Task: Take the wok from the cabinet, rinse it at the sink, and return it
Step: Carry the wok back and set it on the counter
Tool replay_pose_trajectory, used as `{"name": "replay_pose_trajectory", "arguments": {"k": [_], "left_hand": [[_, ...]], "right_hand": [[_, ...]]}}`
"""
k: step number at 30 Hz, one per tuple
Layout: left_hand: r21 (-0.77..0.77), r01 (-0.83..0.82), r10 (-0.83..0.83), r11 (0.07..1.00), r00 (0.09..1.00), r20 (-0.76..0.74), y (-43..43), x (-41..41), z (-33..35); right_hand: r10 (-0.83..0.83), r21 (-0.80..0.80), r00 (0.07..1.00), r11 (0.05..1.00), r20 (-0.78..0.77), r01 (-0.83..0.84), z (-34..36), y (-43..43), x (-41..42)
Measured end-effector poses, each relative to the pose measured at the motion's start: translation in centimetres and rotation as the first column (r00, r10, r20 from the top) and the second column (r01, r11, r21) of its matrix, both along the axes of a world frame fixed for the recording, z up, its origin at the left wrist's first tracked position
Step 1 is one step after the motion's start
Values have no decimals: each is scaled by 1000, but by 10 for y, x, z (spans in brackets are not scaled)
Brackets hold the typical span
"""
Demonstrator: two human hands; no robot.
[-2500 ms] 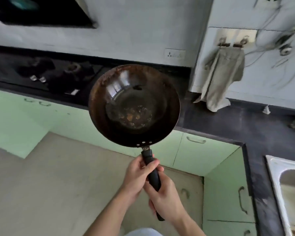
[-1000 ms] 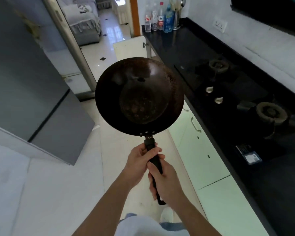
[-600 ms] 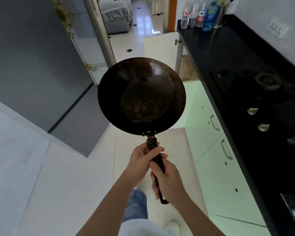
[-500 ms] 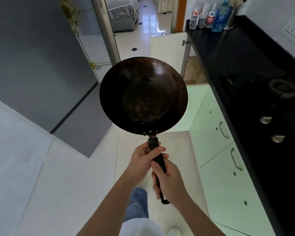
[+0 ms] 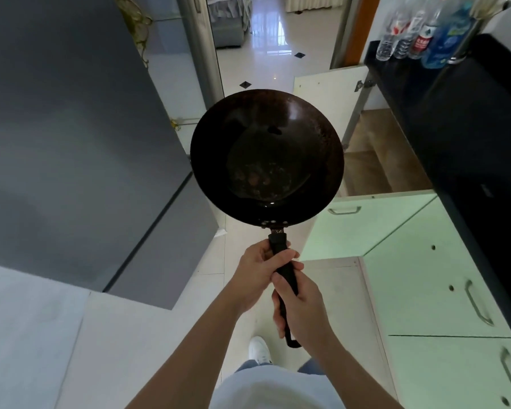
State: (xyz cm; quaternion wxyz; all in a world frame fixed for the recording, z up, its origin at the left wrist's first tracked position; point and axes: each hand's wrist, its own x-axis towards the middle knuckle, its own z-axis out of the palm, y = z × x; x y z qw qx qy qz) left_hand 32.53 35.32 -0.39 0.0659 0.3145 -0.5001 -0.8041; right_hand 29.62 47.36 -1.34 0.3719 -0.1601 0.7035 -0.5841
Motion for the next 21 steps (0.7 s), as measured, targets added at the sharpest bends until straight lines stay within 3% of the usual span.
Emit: {"name": "replay_pose_trajectory", "arguments": {"k": [11, 21], "left_hand": [[-3, 16, -16, 1000, 1000, 0, -130, -81, -13], [3, 121, -121, 993, 992, 24, -238, -236, -27]], "right_hand": [[-30, 7, 1000, 1000, 0, 30, -10, -129, -76], [-129, -43, 990, 990, 47, 132, -23, -232, -219]]}}
